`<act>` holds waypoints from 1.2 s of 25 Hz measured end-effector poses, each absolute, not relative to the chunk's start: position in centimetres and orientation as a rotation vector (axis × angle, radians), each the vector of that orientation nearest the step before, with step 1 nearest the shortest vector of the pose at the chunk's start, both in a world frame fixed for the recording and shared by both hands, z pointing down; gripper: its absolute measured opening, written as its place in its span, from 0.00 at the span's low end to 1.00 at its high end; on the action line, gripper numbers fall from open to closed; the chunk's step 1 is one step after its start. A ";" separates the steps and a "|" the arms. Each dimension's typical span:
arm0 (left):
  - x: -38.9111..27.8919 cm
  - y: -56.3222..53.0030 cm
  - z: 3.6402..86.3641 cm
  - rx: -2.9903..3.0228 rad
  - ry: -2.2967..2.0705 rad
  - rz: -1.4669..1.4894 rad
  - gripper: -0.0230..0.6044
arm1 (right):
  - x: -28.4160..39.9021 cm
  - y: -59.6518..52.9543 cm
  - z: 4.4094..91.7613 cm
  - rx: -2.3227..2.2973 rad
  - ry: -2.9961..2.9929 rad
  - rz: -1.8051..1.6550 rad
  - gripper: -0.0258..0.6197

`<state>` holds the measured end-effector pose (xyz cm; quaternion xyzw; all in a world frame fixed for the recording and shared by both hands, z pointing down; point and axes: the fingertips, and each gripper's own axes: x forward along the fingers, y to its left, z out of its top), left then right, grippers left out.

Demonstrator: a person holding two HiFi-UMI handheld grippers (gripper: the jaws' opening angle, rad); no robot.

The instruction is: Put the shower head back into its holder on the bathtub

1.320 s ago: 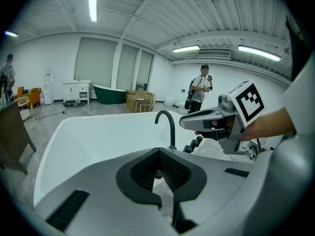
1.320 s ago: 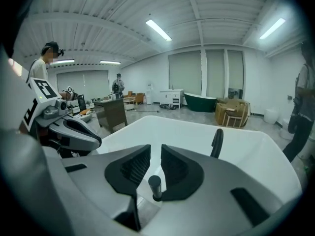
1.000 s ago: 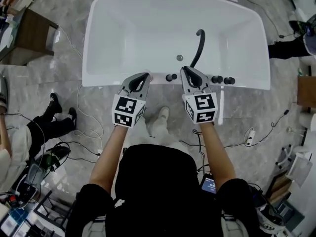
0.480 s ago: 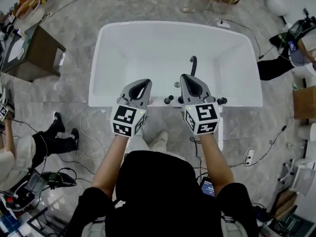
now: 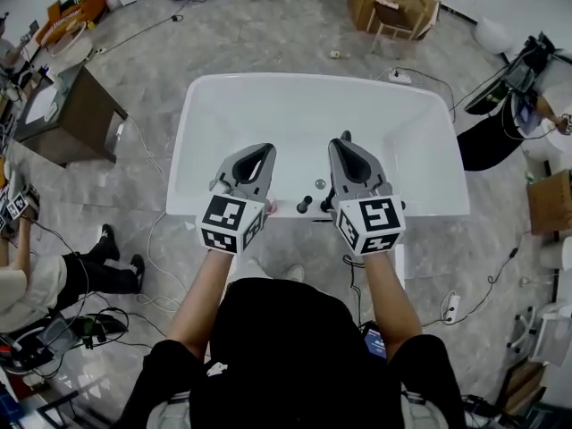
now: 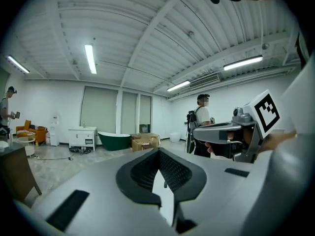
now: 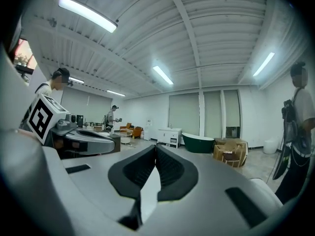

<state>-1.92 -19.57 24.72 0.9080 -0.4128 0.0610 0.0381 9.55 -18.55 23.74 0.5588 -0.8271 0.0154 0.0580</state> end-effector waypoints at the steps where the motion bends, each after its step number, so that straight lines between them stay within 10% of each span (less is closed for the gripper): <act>1: -1.7 -19.4 24.2 2.791 -1.271 0.180 0.06 | 9.8 -18.3 23.3 1.699 -2.511 0.038 0.08; 30: -2.3 -18.1 20.2 2.829 -1.313 0.089 0.06 | 8.7 -17.5 20.6 1.691 -2.548 -0.026 0.08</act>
